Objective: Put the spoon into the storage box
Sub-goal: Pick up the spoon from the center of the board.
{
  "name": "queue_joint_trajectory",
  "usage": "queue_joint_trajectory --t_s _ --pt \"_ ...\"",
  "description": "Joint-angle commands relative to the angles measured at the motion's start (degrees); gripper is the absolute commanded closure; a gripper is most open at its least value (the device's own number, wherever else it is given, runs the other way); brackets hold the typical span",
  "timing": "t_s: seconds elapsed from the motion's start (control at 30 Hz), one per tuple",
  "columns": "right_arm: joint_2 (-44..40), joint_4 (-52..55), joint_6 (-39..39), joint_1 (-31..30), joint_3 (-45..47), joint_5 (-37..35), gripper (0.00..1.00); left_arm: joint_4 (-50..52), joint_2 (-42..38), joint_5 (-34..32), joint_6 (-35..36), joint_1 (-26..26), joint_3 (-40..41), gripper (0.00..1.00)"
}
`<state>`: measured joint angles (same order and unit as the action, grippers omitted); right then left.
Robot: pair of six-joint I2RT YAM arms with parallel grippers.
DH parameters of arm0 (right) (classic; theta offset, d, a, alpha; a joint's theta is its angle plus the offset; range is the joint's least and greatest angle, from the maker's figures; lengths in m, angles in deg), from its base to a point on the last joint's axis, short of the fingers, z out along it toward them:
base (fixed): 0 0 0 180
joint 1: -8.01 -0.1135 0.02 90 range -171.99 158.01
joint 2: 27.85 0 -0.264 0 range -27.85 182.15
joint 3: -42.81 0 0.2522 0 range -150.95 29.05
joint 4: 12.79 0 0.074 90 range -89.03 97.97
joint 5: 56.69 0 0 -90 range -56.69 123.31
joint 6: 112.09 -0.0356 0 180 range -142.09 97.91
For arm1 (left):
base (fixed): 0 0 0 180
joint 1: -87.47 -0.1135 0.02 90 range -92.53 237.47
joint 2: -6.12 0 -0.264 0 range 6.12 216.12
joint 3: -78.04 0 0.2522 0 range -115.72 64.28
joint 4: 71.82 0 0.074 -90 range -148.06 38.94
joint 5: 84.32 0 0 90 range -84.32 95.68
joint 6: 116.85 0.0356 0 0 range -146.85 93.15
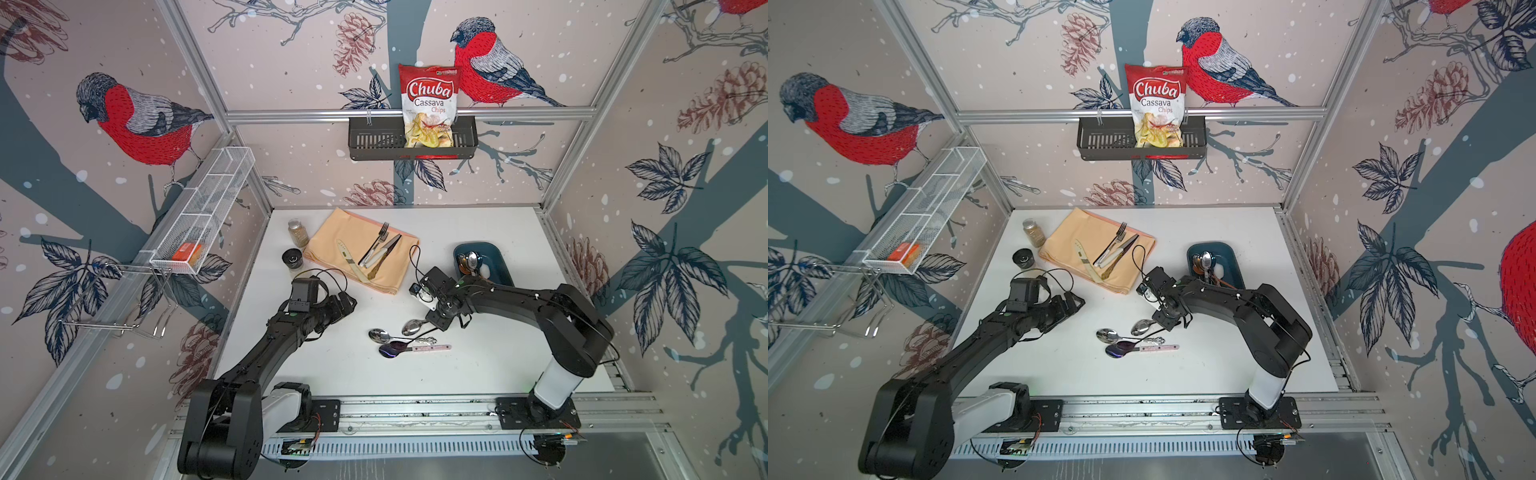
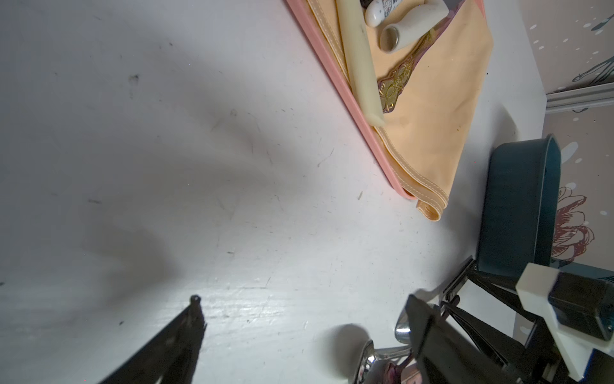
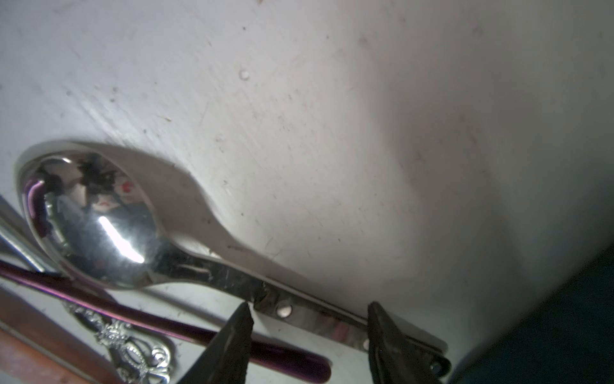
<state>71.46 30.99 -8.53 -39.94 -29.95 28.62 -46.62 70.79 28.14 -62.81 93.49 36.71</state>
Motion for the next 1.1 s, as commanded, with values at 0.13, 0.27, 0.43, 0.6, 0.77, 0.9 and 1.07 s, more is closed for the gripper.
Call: queue_joint_trajectory --t_s 0.13,0.27,0.43,0.6,0.77,0.9,1.07 --pt "1.50 -1.41 0.50 0.39 -0.15 0.17 0.43 -0.72 0.95 0.20 0.86 -0.13 -0.64 0.04" --pt "2.35 -1.93 0.15 0.83 -1.08 1.18 0.44 -0.81 1.48 0.08 0.94 -0.12 -0.81 0.04" --pt "4.43 -0.58 -0.20 2.05 -3.66 3.99 0.48 -1.03 2.04 0.10 0.99 -0.21 -1.08 0.04" --pt "6.94 1.43 -1.02 3.20 -5.95 6.40 0.54 -0.99 2.43 -0.05 1.32 -0.23 -1.33 0.04" --pt "8.45 2.72 -1.95 3.39 -6.48 6.80 0.61 -0.99 2.77 -0.13 1.46 -0.23 -1.59 0.04" --pt "8.12 3.03 -2.65 3.30 -5.87 6.45 0.67 -1.16 3.24 -0.14 1.66 -0.24 -1.87 0.04" --pt "7.63 3.23 -2.91 2.61 -5.85 6.36 0.74 -1.39 3.77 0.04 1.75 -0.21 -2.37 0.04"
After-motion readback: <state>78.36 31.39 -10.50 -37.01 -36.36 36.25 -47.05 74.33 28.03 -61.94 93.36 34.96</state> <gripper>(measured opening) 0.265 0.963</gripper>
